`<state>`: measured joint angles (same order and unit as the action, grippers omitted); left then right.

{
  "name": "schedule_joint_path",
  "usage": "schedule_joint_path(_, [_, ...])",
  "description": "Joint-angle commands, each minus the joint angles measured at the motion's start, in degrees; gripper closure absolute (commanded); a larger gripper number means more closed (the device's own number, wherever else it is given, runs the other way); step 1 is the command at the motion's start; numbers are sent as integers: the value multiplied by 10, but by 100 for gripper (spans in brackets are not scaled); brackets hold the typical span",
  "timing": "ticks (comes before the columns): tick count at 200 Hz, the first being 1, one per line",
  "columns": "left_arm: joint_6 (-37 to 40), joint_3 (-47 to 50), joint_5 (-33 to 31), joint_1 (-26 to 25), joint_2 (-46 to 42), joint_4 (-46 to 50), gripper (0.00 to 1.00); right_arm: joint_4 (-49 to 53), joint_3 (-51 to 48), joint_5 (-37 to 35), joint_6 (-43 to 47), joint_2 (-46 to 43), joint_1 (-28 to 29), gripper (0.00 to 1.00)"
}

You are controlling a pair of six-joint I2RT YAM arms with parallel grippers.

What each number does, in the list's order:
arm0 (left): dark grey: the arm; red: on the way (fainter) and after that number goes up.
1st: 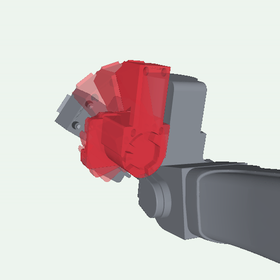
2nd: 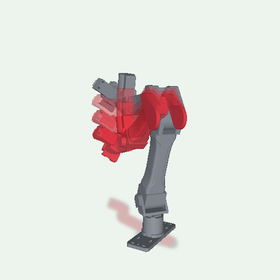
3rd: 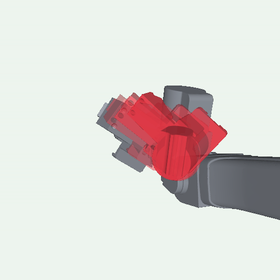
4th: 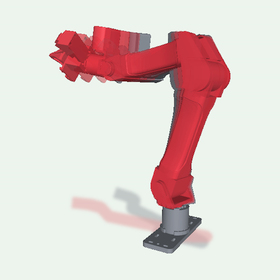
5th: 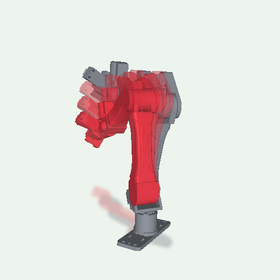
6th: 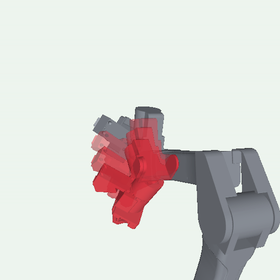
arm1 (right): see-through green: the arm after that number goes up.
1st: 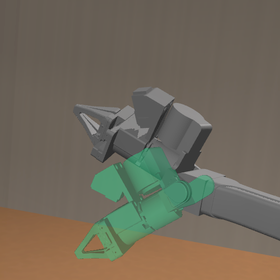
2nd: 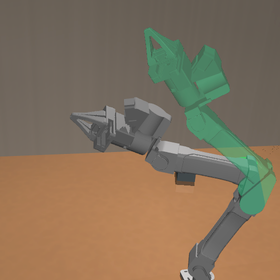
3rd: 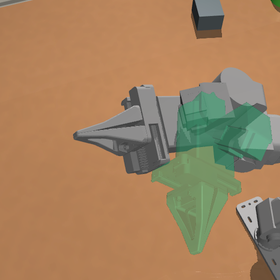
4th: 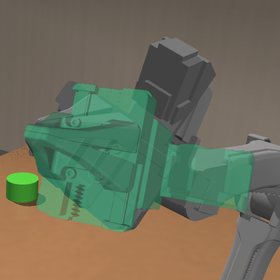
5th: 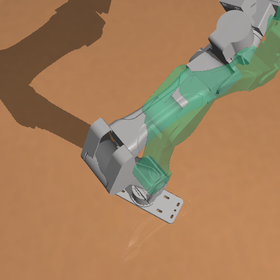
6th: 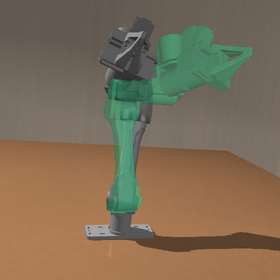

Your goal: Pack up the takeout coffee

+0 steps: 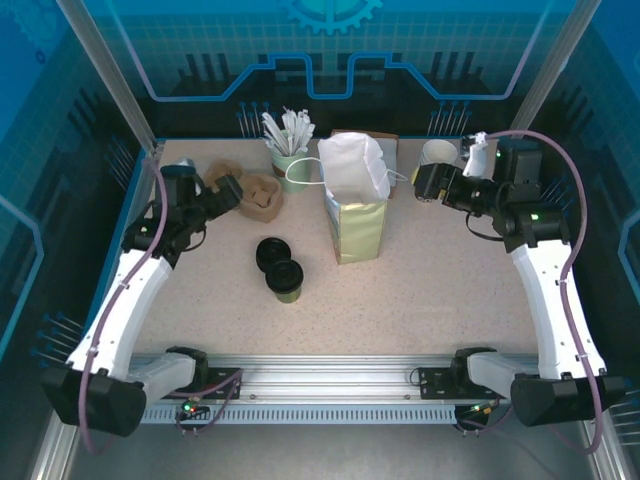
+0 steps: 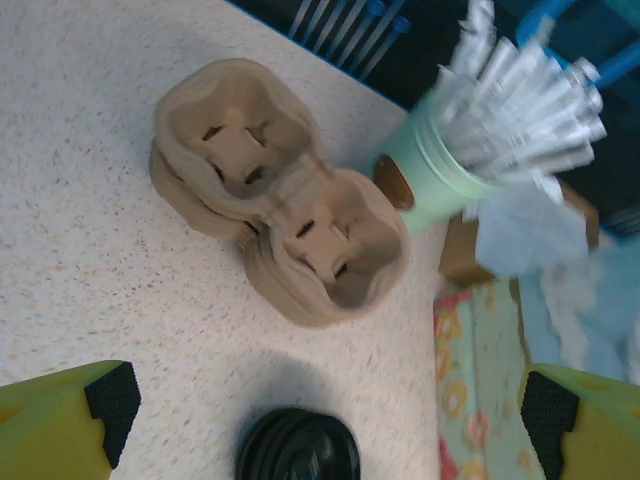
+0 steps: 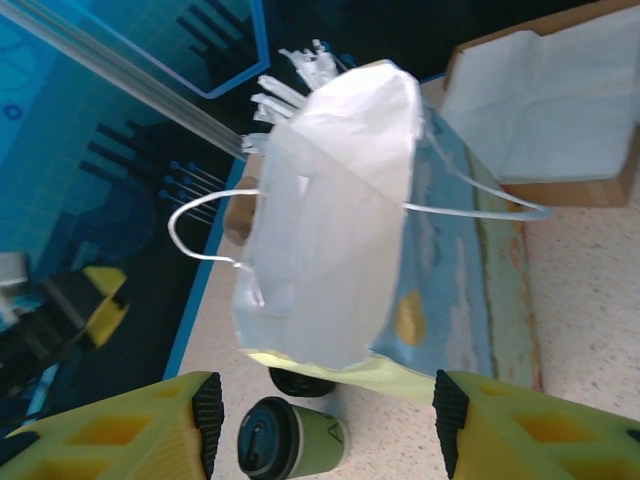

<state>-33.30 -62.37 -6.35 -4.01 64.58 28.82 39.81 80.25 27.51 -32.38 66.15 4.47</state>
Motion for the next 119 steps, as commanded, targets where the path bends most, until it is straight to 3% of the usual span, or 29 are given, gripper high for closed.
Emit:
schedule_joint_path(1, [-94,49,109,59,43,-127,1,1,27,-1,-15,15,28,41])
schedule_joint_path(56, [-133,49,178,109,181,-227,3,15,26,-12,-15,19,56,41])
schedule_joint_path(119, [-139,7,192,118,265,-255,17,26,-3,-17,-12,-2,56,41])
